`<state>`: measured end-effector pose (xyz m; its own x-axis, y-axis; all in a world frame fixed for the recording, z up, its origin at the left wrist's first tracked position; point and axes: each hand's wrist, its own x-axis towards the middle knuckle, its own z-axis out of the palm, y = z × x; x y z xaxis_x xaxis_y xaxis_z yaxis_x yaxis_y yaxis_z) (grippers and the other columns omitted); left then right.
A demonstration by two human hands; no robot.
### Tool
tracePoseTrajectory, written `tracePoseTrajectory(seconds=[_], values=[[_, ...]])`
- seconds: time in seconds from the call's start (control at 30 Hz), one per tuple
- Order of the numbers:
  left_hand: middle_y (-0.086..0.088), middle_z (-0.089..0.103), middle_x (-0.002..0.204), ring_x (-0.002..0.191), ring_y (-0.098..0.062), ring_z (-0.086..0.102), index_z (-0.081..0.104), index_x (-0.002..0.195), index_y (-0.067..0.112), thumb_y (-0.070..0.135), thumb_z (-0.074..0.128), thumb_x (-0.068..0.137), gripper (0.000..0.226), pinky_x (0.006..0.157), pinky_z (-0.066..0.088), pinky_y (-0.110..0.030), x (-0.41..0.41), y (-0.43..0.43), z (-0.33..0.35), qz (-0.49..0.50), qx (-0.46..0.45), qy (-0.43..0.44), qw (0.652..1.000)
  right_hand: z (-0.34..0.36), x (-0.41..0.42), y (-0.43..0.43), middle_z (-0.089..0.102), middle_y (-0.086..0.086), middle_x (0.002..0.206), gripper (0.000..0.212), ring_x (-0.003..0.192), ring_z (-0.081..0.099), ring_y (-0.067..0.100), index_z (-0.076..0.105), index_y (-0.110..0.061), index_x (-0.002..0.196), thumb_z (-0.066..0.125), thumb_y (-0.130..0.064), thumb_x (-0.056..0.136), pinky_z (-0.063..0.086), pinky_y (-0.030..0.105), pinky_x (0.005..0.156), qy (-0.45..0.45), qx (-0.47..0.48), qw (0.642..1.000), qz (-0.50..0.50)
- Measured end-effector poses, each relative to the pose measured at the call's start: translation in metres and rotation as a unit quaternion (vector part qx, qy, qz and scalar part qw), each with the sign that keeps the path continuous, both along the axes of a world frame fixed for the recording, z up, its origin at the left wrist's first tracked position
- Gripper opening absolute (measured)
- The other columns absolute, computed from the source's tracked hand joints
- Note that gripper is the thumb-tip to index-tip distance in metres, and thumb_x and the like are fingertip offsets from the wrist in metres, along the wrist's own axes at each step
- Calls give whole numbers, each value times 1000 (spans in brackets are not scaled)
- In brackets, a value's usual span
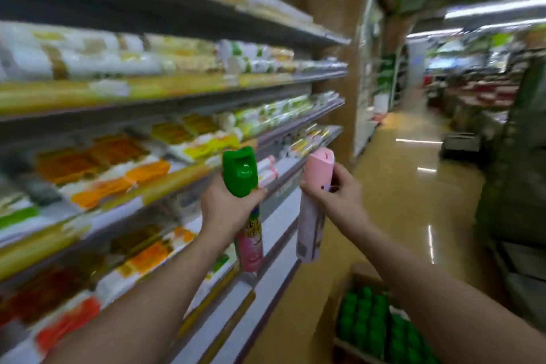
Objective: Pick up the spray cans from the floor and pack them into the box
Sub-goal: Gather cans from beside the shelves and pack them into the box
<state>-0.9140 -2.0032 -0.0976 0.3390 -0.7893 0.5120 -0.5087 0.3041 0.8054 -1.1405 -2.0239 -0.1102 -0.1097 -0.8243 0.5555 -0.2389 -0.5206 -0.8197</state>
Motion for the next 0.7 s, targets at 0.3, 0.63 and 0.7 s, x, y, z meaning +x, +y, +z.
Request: tracePoseTrajectory(seconds=[0.3,0.63,0.7], values=[[17,67,83,78,-5,66,61,84,32,46,90,51,46,66,51,-27,-163,-94,101,-96,-77,59,991,87,-147,-55,68,-5,83,41,71,63,5,64,-28,98,82,-56,73,55,39,64,17,-53,993,-105],[10,71,84,77,-14,69,63,89,28,52,82,50,50,73,59,-41,-287,-189,108,-188,-83,71,976,100,-255,-120,69,-3,88,40,84,67,18,67,-24,104,82,-50,78,58,49,78,32,-21,979,-198],[7,72,83,76,-17,69,65,88,25,51,83,50,49,73,60,-43,-301,-217,104,-213,-76,57,973,95,-266,-138,69,-2,89,39,84,67,18,66,-24,105,80,-50,80,58,49,78,39,-18,975,-218]])
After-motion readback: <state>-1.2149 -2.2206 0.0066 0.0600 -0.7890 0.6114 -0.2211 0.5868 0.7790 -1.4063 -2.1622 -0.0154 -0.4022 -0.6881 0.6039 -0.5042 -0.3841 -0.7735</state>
